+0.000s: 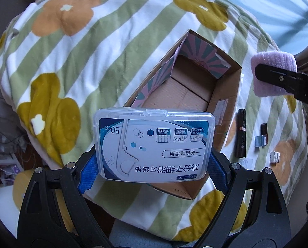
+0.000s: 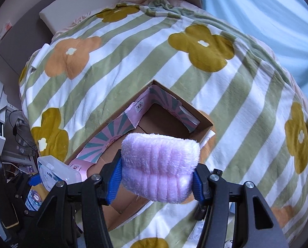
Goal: Organize objects
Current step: 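Release the floss case with the left tool while the right tool drops the pink towel into the box, then withdraw both tools from the box back toward the remaining items, then grasp the small blue box with the left tool while the right tool grasps the white spotted sock, then lift the blue box and spotted sock and carry both toward the cardboard box, then release the blue box with the left tool while the right tool drops the sock into the box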
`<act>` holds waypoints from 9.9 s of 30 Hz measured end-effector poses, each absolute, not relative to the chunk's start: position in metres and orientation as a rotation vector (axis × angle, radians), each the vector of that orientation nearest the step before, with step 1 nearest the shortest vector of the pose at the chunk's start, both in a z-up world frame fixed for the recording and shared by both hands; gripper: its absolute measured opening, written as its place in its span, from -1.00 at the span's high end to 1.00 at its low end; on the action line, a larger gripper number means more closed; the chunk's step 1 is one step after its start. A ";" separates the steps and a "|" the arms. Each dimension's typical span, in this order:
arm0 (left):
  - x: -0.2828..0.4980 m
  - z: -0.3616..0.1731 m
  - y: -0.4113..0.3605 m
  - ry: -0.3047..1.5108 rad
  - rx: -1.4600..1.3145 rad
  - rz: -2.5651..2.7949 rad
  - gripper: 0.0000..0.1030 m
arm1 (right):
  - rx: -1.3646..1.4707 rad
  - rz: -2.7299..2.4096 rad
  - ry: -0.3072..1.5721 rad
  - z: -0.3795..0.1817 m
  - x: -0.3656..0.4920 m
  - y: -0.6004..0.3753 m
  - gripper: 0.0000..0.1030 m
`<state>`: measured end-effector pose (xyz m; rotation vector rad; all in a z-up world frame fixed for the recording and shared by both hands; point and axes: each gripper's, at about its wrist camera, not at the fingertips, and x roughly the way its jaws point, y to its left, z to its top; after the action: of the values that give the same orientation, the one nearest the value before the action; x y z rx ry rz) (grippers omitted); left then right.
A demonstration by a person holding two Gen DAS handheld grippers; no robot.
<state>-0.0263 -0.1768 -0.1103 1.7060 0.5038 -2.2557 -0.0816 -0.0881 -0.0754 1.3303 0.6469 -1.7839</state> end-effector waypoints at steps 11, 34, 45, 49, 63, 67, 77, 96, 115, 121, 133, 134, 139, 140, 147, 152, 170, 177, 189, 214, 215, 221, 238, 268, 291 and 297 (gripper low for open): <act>-0.057 -0.169 -0.172 0.539 1.799 -2.178 -0.70 | 1.355 -1.608 0.755 -0.155 -0.100 -0.131 -0.03; -0.098 -0.224 -0.162 0.613 1.792 -2.144 -0.73 | 1.360 -1.454 0.966 -0.232 -0.102 -0.165 -0.61; -0.095 -0.205 -0.161 0.634 1.726 -2.148 -0.99 | 1.350 -1.435 0.916 -0.220 -0.091 -0.164 -0.98; -0.096 -0.199 -0.163 0.643 1.715 -2.149 -0.99 | 1.350 -1.429 0.923 -0.211 -0.084 -0.163 -0.98; -0.070 -0.139 -0.152 0.554 1.645 -2.276 -0.99 | 1.311 -1.570 0.804 -0.129 -0.083 -0.122 -0.98; -0.052 -0.115 -0.145 0.500 1.641 -2.331 -0.99 | 1.302 -1.625 0.766 -0.094 -0.077 -0.101 -0.98; -0.019 -0.056 -0.121 0.386 1.645 -2.477 -0.99 | 1.307 -1.803 0.589 -0.024 -0.056 -0.027 -0.98; -0.027 0.017 -0.016 0.081 1.679 -2.887 -0.99 | 1.472 -2.371 0.132 0.036 -0.028 0.182 -0.98; -0.041 0.012 0.058 -0.136 1.788 -3.006 -0.99 | 1.541 -2.574 -0.102 0.029 0.003 0.289 -0.98; -0.055 0.000 0.080 -0.207 1.851 -3.023 -0.99 | 1.603 -2.574 -0.128 0.007 -0.002 0.301 -0.98; -0.112 -0.073 0.129 -0.370 2.019 -3.026 -0.99 | 1.763 -2.577 -0.228 -0.075 -0.030 0.316 -0.98; -0.117 -0.081 0.133 -0.378 2.034 -3.028 -0.99 | 1.779 -2.584 -0.245 -0.083 -0.034 0.317 -0.98; -0.147 -0.123 0.159 -0.454 2.106 -3.031 -0.99 | 1.848 -2.594 -0.335 -0.125 -0.050 0.321 -0.98; -0.152 -0.132 0.164 -0.477 2.118 -3.029 -0.98 | 1.869 -2.594 -0.349 -0.135 -0.053 0.322 -0.98; -0.184 -0.199 0.195 -0.580 2.273 -2.952 -0.85 | 1.980 -2.594 -0.469 -0.189 -0.070 0.327 -0.98; -0.195 -0.234 0.212 -0.668 2.338 -2.908 -0.74 | 2.071 -2.582 -0.513 -0.219 -0.078 0.326 -0.91; -0.198 -0.285 0.231 -0.883 2.422 -2.840 0.18 | 2.216 -2.557 -0.571 -0.255 -0.079 0.329 -0.24; -0.193 -0.286 0.232 -0.944 2.395 -2.863 0.19 | 2.205 -2.556 -0.560 -0.250 -0.075 0.331 -0.22; -0.188 -0.268 0.223 -0.870 2.369 -2.908 0.21 | 2.118 -2.581 -0.500 -0.220 -0.068 0.330 -0.21; -0.120 -0.052 0.096 -0.193 1.918 -3.068 0.21 | 1.693 -2.495 -0.098 -0.042 -0.063 0.253 -0.21; -0.113 -0.046 0.089 -0.171 1.902 -3.059 0.21 | 1.681 -2.480 -0.077 -0.038 -0.059 0.249 -0.21; -0.065 -0.024 0.049 -0.048 1.823 -2.989 0.21 | 1.645 -2.410 0.014 -0.025 -0.028 0.232 -0.21; -0.013 -0.014 -0.022 0.160 1.669 -2.864 0.21 | 1.502 -2.308 0.134 -0.004 -0.018 0.179 -0.21; -0.025 -0.106 -0.145 0.529 1.644 -2.389 0.21 | 1.335 -1.776 0.585 -0.080 -0.093 -0.059 -0.21; -0.058 -0.218 -0.144 0.578 1.810 -2.196 0.22 | 1.316 -1.498 0.765 -0.203 -0.130 -0.161 -0.21; -0.053 -0.222 -0.141 0.566 1.831 -2.182 0.33 | 1.325 -1.470 0.744 -0.200 -0.128 -0.161 -0.22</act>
<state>-0.0532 -0.1405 -0.2223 1.8314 0.5662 -2.1816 -0.1282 -0.1615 -0.2005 1.3252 0.7436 -1.4700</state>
